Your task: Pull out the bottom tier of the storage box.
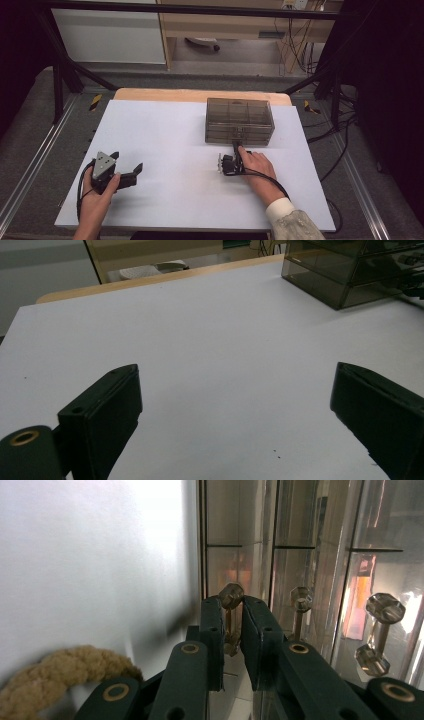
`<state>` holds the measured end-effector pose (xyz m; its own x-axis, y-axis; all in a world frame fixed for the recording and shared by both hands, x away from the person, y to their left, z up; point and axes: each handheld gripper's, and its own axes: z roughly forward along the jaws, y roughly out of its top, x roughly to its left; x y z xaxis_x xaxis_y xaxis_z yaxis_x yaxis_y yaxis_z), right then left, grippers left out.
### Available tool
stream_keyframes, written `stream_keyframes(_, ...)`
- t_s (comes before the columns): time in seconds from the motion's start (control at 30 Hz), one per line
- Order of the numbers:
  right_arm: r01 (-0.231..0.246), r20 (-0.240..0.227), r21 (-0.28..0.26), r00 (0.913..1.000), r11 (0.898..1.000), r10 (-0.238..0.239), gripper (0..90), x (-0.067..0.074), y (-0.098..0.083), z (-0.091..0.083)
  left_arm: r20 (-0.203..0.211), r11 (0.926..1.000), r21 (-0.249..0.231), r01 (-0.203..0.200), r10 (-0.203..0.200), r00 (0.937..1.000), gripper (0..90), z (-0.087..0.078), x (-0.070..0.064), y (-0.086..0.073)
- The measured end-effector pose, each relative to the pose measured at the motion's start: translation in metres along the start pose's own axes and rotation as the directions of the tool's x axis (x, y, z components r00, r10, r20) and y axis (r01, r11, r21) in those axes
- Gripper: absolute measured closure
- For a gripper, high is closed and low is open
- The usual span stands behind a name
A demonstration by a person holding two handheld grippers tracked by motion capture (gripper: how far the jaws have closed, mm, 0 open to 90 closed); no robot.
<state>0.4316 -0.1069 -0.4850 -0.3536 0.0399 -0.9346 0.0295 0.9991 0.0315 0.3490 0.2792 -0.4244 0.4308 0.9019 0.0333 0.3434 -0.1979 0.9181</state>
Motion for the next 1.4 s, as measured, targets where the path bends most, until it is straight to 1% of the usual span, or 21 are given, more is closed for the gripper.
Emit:
stream_keyframes(0.07,0.000,-0.001,-0.005,1.0000,1.000,0.000,80.1,0.001,0.000,-0.003,-0.001,1.0000,0.001,-0.002,0.002,1.0000,6.1,0.000,0.000,0.000)
stream_keyframes(0.2,0.017,-0.012,-0.008,0.9998,1.000,-0.017,80.1,0.002,0.000,-0.011,-0.003,1.0000,0.001,-0.002,0.002,1.0000,6.1,-0.001,0.000,0.000)
stream_keyframes(0.23,0.010,-0.014,-0.005,0.9999,1.000,-0.010,80.0,0.003,0.000,-0.014,-0.003,1.0000,0.001,-0.001,0.001,1.0000,6.1,-0.001,0.000,0.000)
stream_keyframes(0.37,0.014,-0.022,-0.012,0.9996,1.000,-0.014,80.1,0.004,-0.001,-0.023,-0.003,1.0000,0.002,-0.001,0.001,1.0000,6.1,-0.001,0.000,0.000)
stream_keyframes(0.4,0.020,-0.027,-0.007,0.9994,1.000,-0.020,80.0,0.004,-0.002,-0.025,-0.003,1.0000,0.003,-0.002,0.002,1.0000,6.1,0.000,0.000,0.000)
stream_keyframes(0.47,0.027,-0.029,-0.015,0.9992,1.000,-0.027,80.0,0.005,-0.002,-0.029,-0.002,1.0000,0.004,-0.003,0.003,1.0000,6.1,0.000,0.000,0.000)
stream_keyframes(0.57,0.042,-0.038,-0.019,0.9984,0.999,-0.042,79.8,0.007,-0.003,-0.032,-0.003,1.0000,0.005,-0.004,0.004,1.0000,6.1,0.000,0.000,0.000)
stream_keyframes(0.63,0.036,-0.046,-0.013,0.9983,0.999,-0.036,79.7,0.008,-0.003,-0.034,-0.003,1.0000,0.006,-0.004,0.004,1.0000,6.1,0.000,0.000,0.000)
stream_keyframes(0.73,0.040,-0.056,-0.024,0.9976,0.999,-0.041,79.3,0.009,-0.003,-0.035,-0.001,1.0000,0.008,-0.001,0.001,1.0000,6.1,0.000,0.000,0.000)
stream_keyframes(0.8,0.018,-0.068,-0.025,0.9975,1.000,-0.019,77.0,0.008,-0.004,-0.036,0.001,1.0000,0.008,-0.001,0.001,1.0000,6.0,0.000,0.000,-0.001)
stream_keyframes(0.87,-0.009,-0.063,-0.040,0.9980,0.999,0.006,70.8,0.006,-0.004,-0.038,0.002,1.0000,0.007,-0.001,0.001,1.0000,6.0,0.000,0.000,0.000)
stream_keyframes(0.9,-0.025,-0.065,-0.038,0.9976,0.999,0.022,69.1,0.005,-0.004,-0.040,0.002,1.0000,0.007,-0.001,0.001,1.0000,5.9,0.000,0.000,-0.001)
stream_keyframes(0.93,-0.029,-0.063,-0.049,0.9977,0.998,0.025,67.6,0.003,-0.004,-0.042,0.002,1.0000,0.007,0.001,-0.001,1.0000,5.9,0.001,0.000,-0.001)
stream_keyframes(0.97,-0.055,-0.068,-0.044,0.9963,0.998,0.052,66.2,0.002,-0.004,-0.045,0.001,1.0000,0.007,0.002,-0.002,1.0000,5.9,0.001,0.000,-0.001)
stream_keyframes(1.0,-0.070,-0.068,-0.056,0.9955,0.996,0.066,64.6,0.001,-0.005,-0.046,0.001,1.0000,0.008,0.002,-0.002,1.0000,5.9,0.001,0.000,-0.001)
stream_keyframes(1.03,-0.090,-0.073,-0.054,0.9937,0.995,0.086,63.6,-0.001,-0.005,-0.048,0.000,1.0000,0.008,0.002,-0.002,1.0000,5.9,0.001,0.001,-0.001)
stream_keyframes(1.13,-0.159,-0.076,-0.065,0.9851,0.985,0.154,61.1,-0.009,-0.007,-0.053,-0.003,1.0000,0.007,0.002,-0.002,1.0000,5.9,0.001,0.001,0.000)
stream_keyframes(1.2,-0.216,-0.089,-0.069,0.9737,0.974,0.210,60.7,-0.014,-0.010,-0.056,-0.003,1.0000,0.007,0.003,-0.003,1.0000,5.9,0.000,0.001,-0.001)
stream_keyframes(1.3,-0.300,-0.127,-0.065,0.9486,0.952,0.290,60.7,-0.020,-0.016,-0.057,-0.005,0.9999,0.007,0.008,-0.008,1.0000,5.9,0.000,0.000,-0.001)
stream_keyframes(1.37,-0.367,-0.146,-0.064,0.9232,0.928,0.355,60.5,-0.024,-0.020,-0.058,-0.008,0.9999,0.006,0.010,-0.010,0.9999,5.9,-0.001,0.001,-0.001)
stream_keyframes(1.4,-0.403,-0.158,-0.062,0.9071,0.913,0.390,60.0,-0.028,-0.022,-0.059,-0.009,0.9999,0.006,0.009,-0.009,0.9999,5.8,-0.001,0.002,-0.001)
